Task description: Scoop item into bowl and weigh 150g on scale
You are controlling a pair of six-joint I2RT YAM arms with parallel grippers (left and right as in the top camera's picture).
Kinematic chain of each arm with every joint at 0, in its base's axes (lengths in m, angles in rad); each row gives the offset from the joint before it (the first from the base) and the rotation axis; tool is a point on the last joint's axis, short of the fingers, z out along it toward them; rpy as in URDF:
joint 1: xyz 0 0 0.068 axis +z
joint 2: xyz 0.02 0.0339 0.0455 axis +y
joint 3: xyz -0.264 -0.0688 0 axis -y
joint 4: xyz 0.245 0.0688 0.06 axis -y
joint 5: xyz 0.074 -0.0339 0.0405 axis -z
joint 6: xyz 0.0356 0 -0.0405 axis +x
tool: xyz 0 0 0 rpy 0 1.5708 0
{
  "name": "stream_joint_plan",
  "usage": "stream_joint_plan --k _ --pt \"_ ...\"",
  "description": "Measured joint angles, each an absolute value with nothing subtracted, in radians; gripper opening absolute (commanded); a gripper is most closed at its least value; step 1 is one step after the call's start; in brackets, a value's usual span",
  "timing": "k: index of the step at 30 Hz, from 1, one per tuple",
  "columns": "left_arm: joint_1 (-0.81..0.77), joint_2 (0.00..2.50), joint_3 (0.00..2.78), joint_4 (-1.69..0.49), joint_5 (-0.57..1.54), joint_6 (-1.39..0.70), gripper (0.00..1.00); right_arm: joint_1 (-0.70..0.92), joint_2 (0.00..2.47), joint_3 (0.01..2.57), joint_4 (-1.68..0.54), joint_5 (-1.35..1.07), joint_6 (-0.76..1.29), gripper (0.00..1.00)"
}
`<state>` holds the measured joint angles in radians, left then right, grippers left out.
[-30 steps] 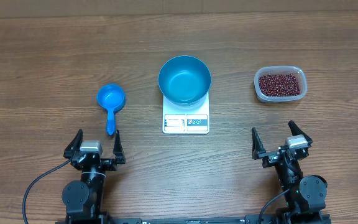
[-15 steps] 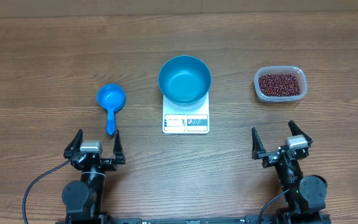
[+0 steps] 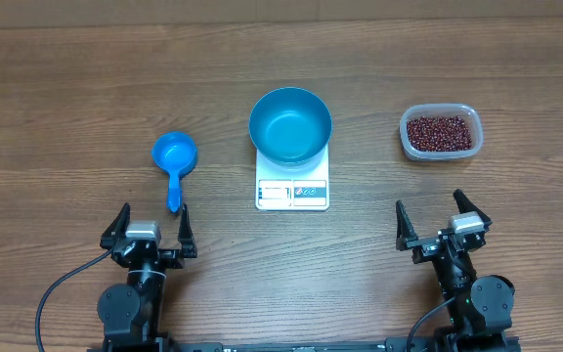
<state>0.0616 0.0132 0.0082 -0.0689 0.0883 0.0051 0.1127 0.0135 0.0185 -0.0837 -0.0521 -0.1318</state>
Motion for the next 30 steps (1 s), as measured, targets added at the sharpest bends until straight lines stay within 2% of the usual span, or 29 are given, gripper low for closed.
stream_joint_plan --k 22,30 --pt "0.062 0.013 0.009 -0.072 0.093 -0.004 1.00 0.113 0.014 0.019 -0.083 -0.052 -0.131 1.00" --pt "0.062 0.013 0.081 -0.229 0.093 -0.024 1.00 0.113 0.014 0.019 -0.084 -0.052 -0.132 1.00"
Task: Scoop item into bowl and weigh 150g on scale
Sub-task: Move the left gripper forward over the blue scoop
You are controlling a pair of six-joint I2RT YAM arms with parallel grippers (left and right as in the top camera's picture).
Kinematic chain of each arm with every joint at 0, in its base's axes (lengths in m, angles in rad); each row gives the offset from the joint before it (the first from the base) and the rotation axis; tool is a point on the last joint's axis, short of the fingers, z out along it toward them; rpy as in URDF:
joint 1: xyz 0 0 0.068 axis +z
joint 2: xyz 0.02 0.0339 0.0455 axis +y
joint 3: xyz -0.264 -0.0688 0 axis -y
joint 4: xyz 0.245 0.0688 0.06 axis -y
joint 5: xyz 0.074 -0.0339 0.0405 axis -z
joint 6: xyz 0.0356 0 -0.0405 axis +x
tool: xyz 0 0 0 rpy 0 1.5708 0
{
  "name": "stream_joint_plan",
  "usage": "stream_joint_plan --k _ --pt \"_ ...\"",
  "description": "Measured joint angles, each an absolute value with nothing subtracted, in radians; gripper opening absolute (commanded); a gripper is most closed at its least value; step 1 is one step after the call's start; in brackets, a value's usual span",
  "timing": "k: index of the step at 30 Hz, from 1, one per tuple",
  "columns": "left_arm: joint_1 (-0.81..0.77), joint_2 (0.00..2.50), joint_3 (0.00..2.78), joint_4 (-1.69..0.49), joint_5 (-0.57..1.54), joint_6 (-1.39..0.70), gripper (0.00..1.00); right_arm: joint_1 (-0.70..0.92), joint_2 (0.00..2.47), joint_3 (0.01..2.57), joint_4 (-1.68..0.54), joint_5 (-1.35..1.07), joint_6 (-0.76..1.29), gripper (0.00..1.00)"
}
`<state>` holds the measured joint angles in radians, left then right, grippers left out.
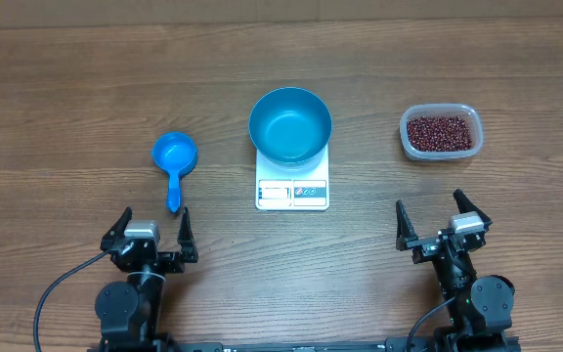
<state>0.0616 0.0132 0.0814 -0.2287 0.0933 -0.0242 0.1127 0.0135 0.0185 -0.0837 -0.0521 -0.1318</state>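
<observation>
A blue bowl (290, 124) sits empty on a white scale (292, 189) at the table's middle. Left of it lies a blue scoop (174, 159), cup away from me, handle pointing toward my left gripper (151, 227). That gripper stands open just short of the handle's end, holding nothing. A clear container of red beans (441, 132) rests at the right. My right gripper (430, 217) is open near the front edge, well short of the container.
The wooden table (66, 88) carries only these items. Both arm bases and their cables sit at the front edge.
The left arm has shifted very slightly toward the front. Everything else stands as before.
</observation>
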Motion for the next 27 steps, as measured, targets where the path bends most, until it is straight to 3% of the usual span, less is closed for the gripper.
stream_joint_plan --k 14,27 --pt "0.062 0.039 0.336 -0.480 0.093 -0.024 1.00 0.113 0.014 0.019 -0.083 -0.052 -0.132 1.00" --pt "0.062 0.468 0.660 -0.684 0.093 -0.024 1.00 0.113 0.014 0.019 -0.083 -0.052 -0.132 1.00"
